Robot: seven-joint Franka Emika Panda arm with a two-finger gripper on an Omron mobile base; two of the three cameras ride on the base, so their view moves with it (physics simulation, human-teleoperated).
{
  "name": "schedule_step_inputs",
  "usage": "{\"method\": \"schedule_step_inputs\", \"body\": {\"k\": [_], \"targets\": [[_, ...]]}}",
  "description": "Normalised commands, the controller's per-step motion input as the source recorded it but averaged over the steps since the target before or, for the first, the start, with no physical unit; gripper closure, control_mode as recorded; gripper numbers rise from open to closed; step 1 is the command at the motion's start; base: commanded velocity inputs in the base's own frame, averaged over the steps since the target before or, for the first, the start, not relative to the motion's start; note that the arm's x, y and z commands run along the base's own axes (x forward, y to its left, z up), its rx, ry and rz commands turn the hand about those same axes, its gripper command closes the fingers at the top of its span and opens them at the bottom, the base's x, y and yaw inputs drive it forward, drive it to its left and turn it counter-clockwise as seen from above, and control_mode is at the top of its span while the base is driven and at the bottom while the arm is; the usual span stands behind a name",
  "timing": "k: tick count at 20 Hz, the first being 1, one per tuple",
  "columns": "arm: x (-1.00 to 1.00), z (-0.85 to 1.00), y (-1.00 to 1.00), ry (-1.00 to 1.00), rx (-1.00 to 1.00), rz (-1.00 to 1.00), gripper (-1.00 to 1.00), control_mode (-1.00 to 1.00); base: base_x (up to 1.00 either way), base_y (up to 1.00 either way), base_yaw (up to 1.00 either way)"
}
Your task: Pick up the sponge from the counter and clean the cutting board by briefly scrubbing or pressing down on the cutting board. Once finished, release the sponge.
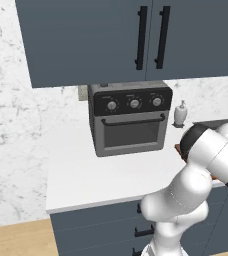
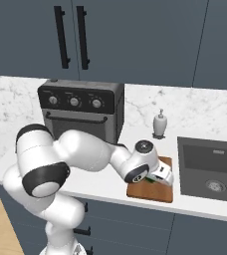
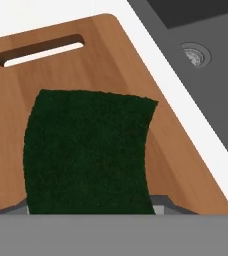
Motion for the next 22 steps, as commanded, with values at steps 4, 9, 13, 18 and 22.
{"method": "schedule_step_inputs", "body": {"k": [4,9,13,18,22], "targets": [[0.11,0.09,0.23,0.0,0.01,0.0,1.0,-1.0,0.0,0.0,0.0],[0.12,0.05,0.27,0.0,0.0,0.0,1.0,-1.0,0.0,0.0,0.0],[0.05,0.01,0.27,0.02,0.01,0.0,1.0,-1.0,0.0,0.0,0.0],[0.01,0.0,0.09,0.01,0.01,0.0,1.0,-1.0,0.0,0.0,0.0],[0.0,0.0,-0.23,0.03,0.0,0.0,1.0,-1.0,0.0,0.0,0.0]]}}
